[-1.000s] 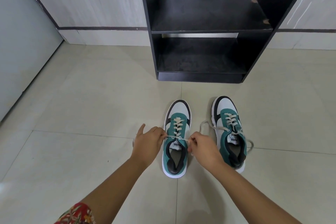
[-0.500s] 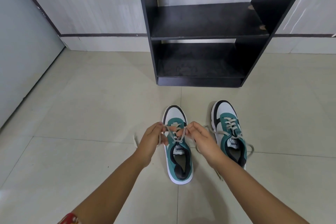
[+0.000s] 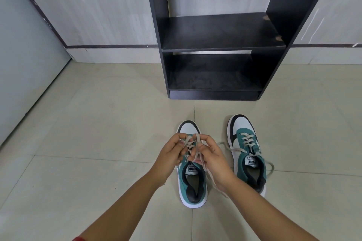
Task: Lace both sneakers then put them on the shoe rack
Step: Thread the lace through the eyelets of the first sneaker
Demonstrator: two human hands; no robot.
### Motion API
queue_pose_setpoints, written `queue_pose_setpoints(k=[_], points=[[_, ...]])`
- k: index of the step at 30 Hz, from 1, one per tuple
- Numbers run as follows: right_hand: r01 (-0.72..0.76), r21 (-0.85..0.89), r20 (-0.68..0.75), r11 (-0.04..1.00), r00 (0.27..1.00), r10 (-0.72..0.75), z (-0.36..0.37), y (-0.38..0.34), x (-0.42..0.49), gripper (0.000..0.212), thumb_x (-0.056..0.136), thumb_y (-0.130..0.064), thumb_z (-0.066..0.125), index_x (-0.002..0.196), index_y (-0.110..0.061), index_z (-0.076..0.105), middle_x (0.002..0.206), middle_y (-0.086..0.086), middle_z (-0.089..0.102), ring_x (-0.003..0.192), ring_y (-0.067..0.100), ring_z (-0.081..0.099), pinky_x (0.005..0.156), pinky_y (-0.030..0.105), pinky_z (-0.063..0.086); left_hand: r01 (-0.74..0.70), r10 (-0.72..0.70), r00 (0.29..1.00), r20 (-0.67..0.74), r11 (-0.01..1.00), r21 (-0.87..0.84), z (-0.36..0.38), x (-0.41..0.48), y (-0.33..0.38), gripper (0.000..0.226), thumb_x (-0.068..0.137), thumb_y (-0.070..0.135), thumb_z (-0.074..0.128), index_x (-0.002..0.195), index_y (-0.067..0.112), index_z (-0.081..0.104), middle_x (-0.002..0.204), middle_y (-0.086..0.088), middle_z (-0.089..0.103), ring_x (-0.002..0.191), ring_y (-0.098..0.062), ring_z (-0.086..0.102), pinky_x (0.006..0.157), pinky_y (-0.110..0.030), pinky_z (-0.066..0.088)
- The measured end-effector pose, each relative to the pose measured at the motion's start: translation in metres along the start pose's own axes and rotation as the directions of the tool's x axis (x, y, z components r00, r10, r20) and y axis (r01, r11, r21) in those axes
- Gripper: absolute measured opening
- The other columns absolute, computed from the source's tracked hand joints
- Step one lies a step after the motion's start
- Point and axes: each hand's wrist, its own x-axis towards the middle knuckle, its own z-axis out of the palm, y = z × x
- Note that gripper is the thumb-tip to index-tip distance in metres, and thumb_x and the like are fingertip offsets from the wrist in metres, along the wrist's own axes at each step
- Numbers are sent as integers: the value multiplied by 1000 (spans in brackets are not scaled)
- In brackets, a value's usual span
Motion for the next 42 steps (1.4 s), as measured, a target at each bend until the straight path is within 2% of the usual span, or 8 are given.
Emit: queue_pose_setpoints(k=[13, 20, 28, 30, 32, 35, 39, 42], points=[[8, -94, 9, 996, 1000, -7, -2, 11, 4, 14, 98, -6, 40, 92, -16, 34, 58, 1, 56, 54, 12, 48, 59, 19, 44, 191, -173, 976, 133, 972, -135, -10, 11, -3, 32, 94, 14, 50, 121, 30, 46, 63, 0, 54, 49, -9, 41, 54, -21, 36], [87, -160, 133, 983, 989, -66, -1, 7, 0, 20, 99, -3, 37, 114, -13, 44, 57, -7, 58, 58, 12, 50, 65, 24, 46, 191, -175, 976, 129, 974, -124, -11, 18, -4, 8, 92, 10, 52, 86, 7, 56, 60, -5, 57, 56, -18, 44, 48, -19, 37], [21, -12, -56, 1000, 998, -22, -1, 8, 3, 11, 100, -11, 38, 94, -6, 46, 59, 11, 64, 49, 23, 59, 50, 34, 55, 50, -54, 996, 75, 997, 61, -10, 14, -3, 11, 85, 10, 64, 83, 5, 55, 63, 2, 64, 53, -7, 52, 55, -15, 43], [-67, 27, -80, 997, 994, 69, 0, 5, 4, 14, 99, -8, 37, 89, -5, 47, 57, 14, 65, 44, 24, 61, 48, 32, 56, -140, 138, 990, 39, 872, 469, -14, 14, -6, 12, 79, 15, 71, 80, 8, 60, 69, 8, 63, 62, -2, 53, 59, -13, 41], [-152, 65, -92, 986, 983, 158, 1, 1, 5, 17, 98, -7, 40, 86, -4, 51, 55, 14, 66, 43, 24, 63, 48, 30, 57, -346, 414, 901, 131, 505, 791, -18, 13, -10, 7, 78, 14, 69, 80, 11, 63, 74, 6, 63, 70, -11, 55, 59, -18, 41], [-263, 85, -59, 961, 961, 269, 2, -1, 9, 21, 96, -6, 45, 85, 2, 61, 56, 12, 67, 46, 23, 65, 52, 28, 58, -559, 539, 739, 405, 155, 814, -21, 15, -18, 11, 77, 8, 61, 88, 12, 64, 88, -1, 71, 68, -21, 62, 54, -28, 52], [-334, 76, -12, 940, 942, 335, 0, -1, 12, 23, 93, -2, 45, 84, 4, 65, 57, 11, 64, 48, 20, 64, 54, 27, 58, -626, 490, 669, 558, -32, 779, -23, 17, -16, 16, 75, 12, 65, 89, 20, 59, 75, 4, 69, 54, -16, 54, 46, -23, 42], [-296, 137, -22, 945, 953, 302, 1, -2, 9, 26, 99, -13, 40, 85, -4, 60, 63, 12, 60, 52, 20, 60, 59, 27, 57, -486, 387, 839, 382, 218, 846, -15, 12, -8, 15, 77, 8, 60, 87, 16, 52, 75, -5, 66, 64, -25, 57, 54, -29, 41]])
